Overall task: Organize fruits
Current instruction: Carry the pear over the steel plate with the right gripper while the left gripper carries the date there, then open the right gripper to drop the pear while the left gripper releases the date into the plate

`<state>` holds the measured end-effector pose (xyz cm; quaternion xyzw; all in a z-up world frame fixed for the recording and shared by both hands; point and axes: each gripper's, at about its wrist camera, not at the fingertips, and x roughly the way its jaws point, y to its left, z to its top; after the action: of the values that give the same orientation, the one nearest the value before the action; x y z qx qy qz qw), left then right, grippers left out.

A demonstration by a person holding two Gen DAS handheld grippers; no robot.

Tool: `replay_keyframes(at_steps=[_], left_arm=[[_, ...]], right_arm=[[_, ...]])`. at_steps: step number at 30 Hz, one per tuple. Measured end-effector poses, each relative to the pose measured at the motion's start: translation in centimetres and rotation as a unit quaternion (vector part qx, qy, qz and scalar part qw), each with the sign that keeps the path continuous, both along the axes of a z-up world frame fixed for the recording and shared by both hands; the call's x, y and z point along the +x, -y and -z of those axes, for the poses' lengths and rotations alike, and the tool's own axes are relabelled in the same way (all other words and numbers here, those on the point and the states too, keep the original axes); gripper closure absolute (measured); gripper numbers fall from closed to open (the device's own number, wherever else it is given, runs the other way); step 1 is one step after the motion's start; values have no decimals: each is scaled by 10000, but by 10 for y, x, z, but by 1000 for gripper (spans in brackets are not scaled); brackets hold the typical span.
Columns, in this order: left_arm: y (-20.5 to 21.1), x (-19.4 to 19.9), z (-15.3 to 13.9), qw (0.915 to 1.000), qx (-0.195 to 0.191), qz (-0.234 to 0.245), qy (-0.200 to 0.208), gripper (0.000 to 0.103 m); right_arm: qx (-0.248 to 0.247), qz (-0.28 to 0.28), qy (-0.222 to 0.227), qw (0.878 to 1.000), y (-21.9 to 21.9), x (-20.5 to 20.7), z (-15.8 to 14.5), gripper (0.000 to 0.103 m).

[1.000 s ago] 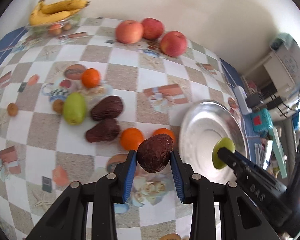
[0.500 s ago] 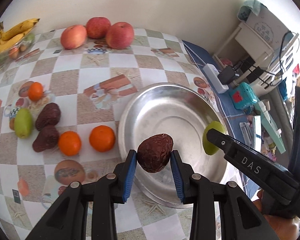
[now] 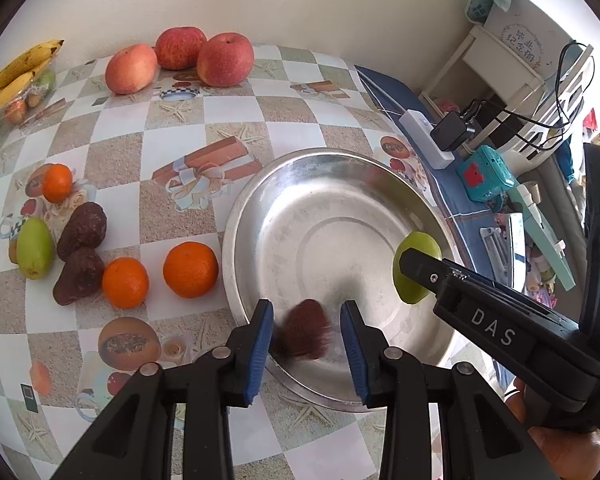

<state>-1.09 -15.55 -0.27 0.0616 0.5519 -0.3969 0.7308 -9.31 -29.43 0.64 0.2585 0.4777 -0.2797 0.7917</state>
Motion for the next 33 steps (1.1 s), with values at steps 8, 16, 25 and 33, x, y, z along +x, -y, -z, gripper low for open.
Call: replay_keyframes(at_steps=[8, 16, 25, 33], left_arm=[[-2, 1, 1, 10000, 67, -46, 25, 64], [-5, 5, 3, 9999, 121, -117, 34, 62], [-12, 12, 4, 9991, 297, -288, 107, 47], [-43, 33, 14, 9905, 921, -1022, 13, 43]], right_arm=[[8, -25, -47, 10000, 1, 0, 3, 63], [-123, -118, 42, 9998, -4, 3, -2, 63], [-147, -137, -9, 9998, -4, 3, -1, 63], [-170, -335, -72, 9993, -13, 9, 1, 64]])
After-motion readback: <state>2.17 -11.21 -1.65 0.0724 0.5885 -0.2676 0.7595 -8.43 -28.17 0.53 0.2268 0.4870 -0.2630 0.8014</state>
